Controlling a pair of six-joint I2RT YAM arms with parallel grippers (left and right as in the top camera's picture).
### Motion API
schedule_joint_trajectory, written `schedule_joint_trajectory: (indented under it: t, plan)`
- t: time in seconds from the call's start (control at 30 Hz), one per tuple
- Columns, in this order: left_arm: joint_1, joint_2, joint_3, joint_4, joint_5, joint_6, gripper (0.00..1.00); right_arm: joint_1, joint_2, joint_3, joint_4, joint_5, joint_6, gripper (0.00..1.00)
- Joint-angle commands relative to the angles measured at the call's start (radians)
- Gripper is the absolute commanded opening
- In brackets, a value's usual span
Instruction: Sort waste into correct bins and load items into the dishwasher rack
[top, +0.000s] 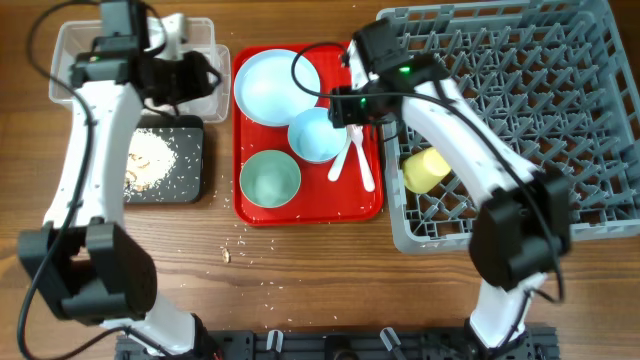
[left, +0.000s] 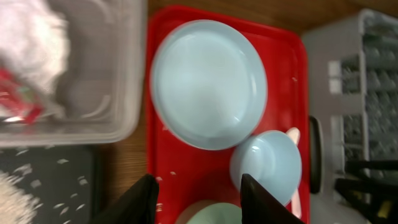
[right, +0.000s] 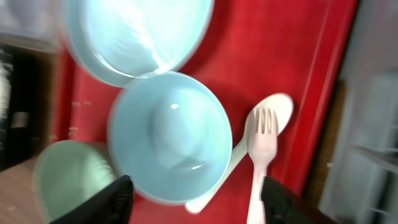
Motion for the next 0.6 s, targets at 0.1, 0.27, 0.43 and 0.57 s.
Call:
schedule_joint_trajectory:
  t: [0.1, 0.27, 0.43, 0.57]
  plan:
    - [0.082, -0.045, 0.012, -0.013, -0.257, -0.077, 0.64, 0.002, 0.163, 0.008, 0.016, 0.009, 0.034, 0.48]
    - [0.082, -0.045, 0.012, -0.048, -0.256, -0.077, 1.0, 0.002, 0.168, 0.003, 0.027, 0.01, 0.033, 0.06]
    - [0.082, -0.045, 0.012, -0.051, -0.257, -0.077, 1.0, 0.002, 0.167, -0.033, 0.075, 0.048, 0.031, 0.04]
    - [0.082, -0.045, 0.012, -0.051, -0.257, -0.077, 1.0, -0.008, 0.055, 0.016, 0.063, 0.049, 0.01, 0.04]
